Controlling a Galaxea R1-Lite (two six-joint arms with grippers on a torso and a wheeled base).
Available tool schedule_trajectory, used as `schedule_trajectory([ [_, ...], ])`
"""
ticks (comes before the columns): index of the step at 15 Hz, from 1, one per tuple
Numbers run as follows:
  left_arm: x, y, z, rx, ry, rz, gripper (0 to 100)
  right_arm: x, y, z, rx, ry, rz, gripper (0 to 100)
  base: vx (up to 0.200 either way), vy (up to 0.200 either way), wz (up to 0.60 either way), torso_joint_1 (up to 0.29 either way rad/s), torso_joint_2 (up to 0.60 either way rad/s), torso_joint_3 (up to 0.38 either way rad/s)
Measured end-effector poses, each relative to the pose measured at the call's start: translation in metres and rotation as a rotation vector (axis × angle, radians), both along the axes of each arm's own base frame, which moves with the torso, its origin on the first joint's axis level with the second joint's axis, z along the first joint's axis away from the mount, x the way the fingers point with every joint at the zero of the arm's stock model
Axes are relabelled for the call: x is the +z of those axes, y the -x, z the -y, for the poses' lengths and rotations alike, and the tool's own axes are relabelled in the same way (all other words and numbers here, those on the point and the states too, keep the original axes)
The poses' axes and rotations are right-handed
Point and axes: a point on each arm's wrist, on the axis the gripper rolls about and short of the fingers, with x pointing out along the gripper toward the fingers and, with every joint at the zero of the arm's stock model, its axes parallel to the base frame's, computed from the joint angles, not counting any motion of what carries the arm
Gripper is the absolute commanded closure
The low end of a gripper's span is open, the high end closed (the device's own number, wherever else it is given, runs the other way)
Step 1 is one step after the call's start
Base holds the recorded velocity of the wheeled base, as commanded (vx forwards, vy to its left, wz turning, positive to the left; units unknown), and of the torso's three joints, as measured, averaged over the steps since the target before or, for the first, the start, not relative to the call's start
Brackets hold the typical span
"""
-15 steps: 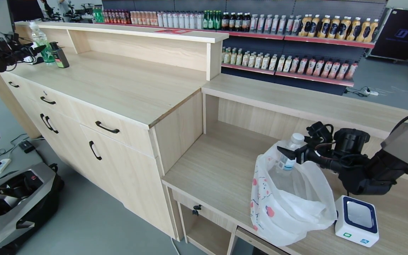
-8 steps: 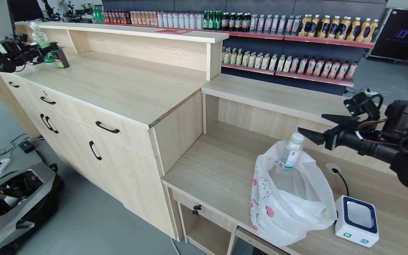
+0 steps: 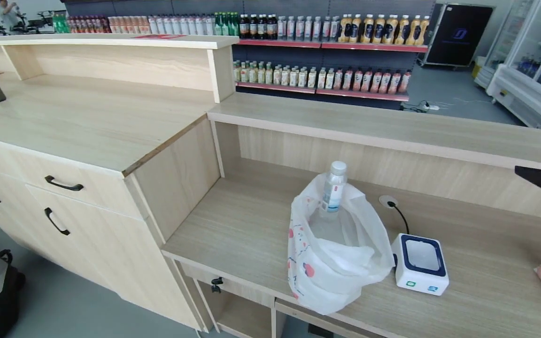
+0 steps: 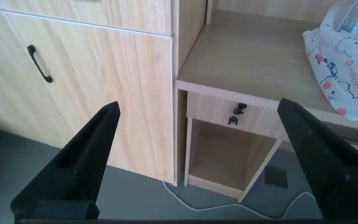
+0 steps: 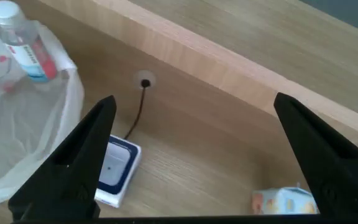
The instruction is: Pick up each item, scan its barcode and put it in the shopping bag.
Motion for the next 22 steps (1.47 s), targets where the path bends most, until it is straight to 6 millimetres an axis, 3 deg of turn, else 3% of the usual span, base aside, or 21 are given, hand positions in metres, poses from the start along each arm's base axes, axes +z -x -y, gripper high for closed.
schedule_trajectory([
  [3, 0.0, 0.0, 0.0, 0.0, 0.0, 0.0, 0, 0.025, 0.002, 0.014, -0.187, -0.024, 0.018, 0, 0.0, 0.0, -0.6, -0.147, 0.39, 0.235],
  [5, 0.0, 0.0, 0.0, 0.0, 0.0, 0.0, 0, 0.024, -0.008, 0.026, -0.276, -0.029, -0.003, 0, 0.0, 0.0, 0.0, -0.144, 0.39, 0.234],
  [8, 0.0, 0.0, 0.0, 0.0, 0.0, 0.0, 0, 0.008, -0.029, 0.052, -0.309, -0.064, -0.076, 0, 0.0, 0.0, 0.0, -0.049, 0.13, 0.087],
  [11, 0.0, 0.0, 0.0, 0.0, 0.0, 0.0, 0, -0.022, -0.046, 0.074, -0.292, -0.165, -0.261, 0, 0.0, 0.0, 0.0, -0.004, 0.02, 0.009],
  [14, 0.0, 0.0, 0.0, 0.0, 0.0, 0.0, 0, -0.041, -0.054, 0.082, -0.302, -0.237, -0.407, 0, 0.0, 0.0, 0.0, 0.0, 0.0, 0.0],
  [22, 0.0, 0.0, 0.0, 0.0, 0.0, 0.0, 0, -0.081, -0.075, 0.101, -0.4, -0.24, -0.534, 0, 0.0, 0.0, 0.0, 0.0, 0.0, 0.0],
])
